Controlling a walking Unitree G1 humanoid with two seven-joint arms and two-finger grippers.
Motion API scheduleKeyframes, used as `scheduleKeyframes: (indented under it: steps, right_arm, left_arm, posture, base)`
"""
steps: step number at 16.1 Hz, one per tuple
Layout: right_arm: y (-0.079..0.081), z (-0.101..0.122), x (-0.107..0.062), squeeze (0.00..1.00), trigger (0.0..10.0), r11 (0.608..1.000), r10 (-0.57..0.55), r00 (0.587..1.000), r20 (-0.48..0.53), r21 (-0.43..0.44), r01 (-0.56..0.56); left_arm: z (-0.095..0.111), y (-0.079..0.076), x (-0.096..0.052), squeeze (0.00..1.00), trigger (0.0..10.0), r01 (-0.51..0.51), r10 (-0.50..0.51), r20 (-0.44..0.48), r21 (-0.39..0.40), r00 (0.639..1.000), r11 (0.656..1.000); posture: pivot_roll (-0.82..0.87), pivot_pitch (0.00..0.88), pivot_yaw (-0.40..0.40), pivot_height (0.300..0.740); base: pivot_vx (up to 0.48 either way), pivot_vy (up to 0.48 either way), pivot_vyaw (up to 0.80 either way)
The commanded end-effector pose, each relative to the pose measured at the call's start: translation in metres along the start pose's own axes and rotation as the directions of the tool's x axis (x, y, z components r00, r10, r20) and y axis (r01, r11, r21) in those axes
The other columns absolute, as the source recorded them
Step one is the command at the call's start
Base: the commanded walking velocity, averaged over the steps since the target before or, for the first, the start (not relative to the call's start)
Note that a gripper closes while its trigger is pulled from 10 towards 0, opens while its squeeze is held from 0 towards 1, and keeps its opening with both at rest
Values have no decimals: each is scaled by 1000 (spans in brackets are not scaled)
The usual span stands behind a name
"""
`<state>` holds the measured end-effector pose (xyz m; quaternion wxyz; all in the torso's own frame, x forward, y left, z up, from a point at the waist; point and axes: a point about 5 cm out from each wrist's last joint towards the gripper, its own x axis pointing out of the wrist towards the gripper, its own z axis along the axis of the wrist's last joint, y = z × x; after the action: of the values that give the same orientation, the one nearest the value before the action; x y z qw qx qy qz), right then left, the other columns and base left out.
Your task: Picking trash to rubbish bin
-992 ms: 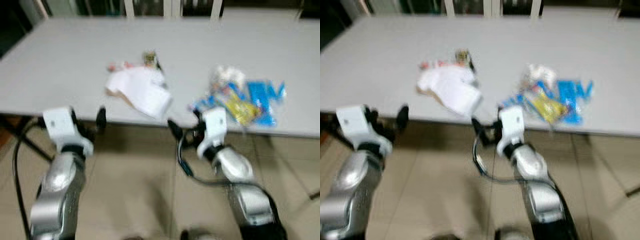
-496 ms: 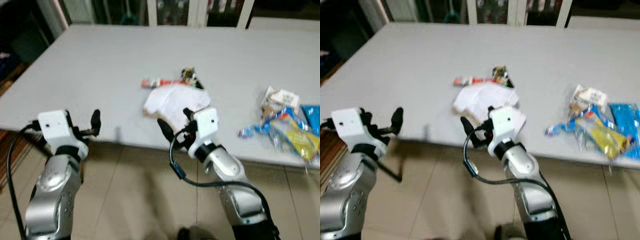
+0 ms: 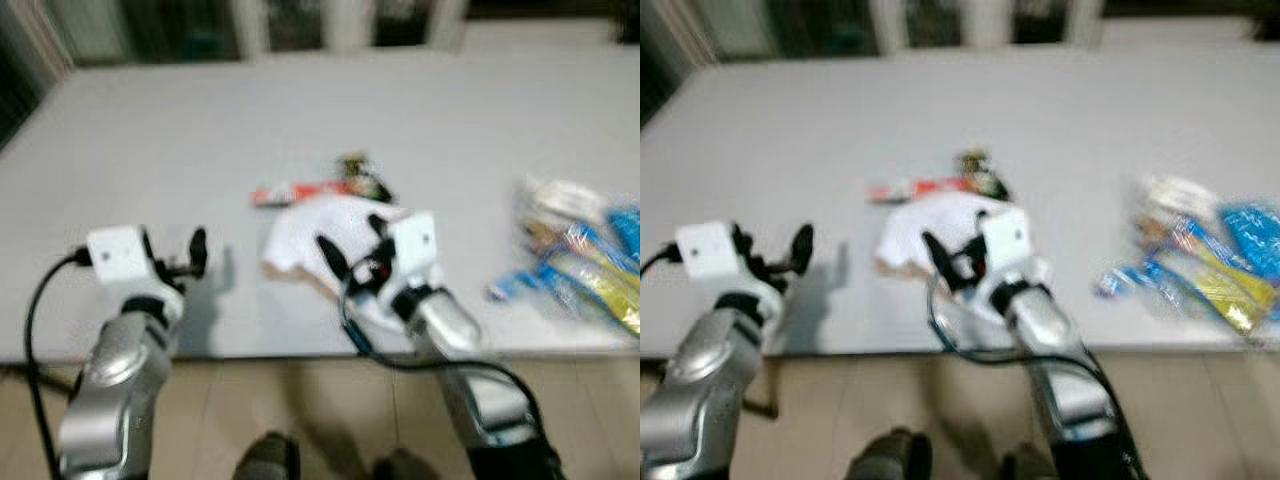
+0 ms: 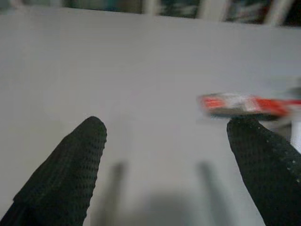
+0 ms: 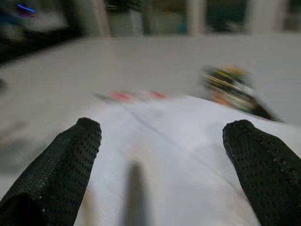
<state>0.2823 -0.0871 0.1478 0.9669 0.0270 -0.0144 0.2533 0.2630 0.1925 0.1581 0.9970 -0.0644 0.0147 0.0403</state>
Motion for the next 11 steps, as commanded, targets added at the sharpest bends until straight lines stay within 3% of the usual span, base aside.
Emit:
scheduleKeyframes:
  steps: [1, 11]
  right_arm:
    - [5, 4, 2, 0, 10000, 1000, 19, 1000, 17, 7, -19]
    - [5, 5, 1, 0, 10000, 1000, 24, 1000, 9, -7, -24]
  left_arm:
    - [-1, 6, -4, 0, 10000, -23, 23, -5, 15, 1000, 1000]
    - [-3, 7, -5, 0, 10000, -41, 41, -14, 7, 999, 999]
  posture:
    - [-32, 155, 51, 740]
    - [-36, 162, 38, 740]
  base:
    - [0, 0, 0]
    - [0, 0, 0]
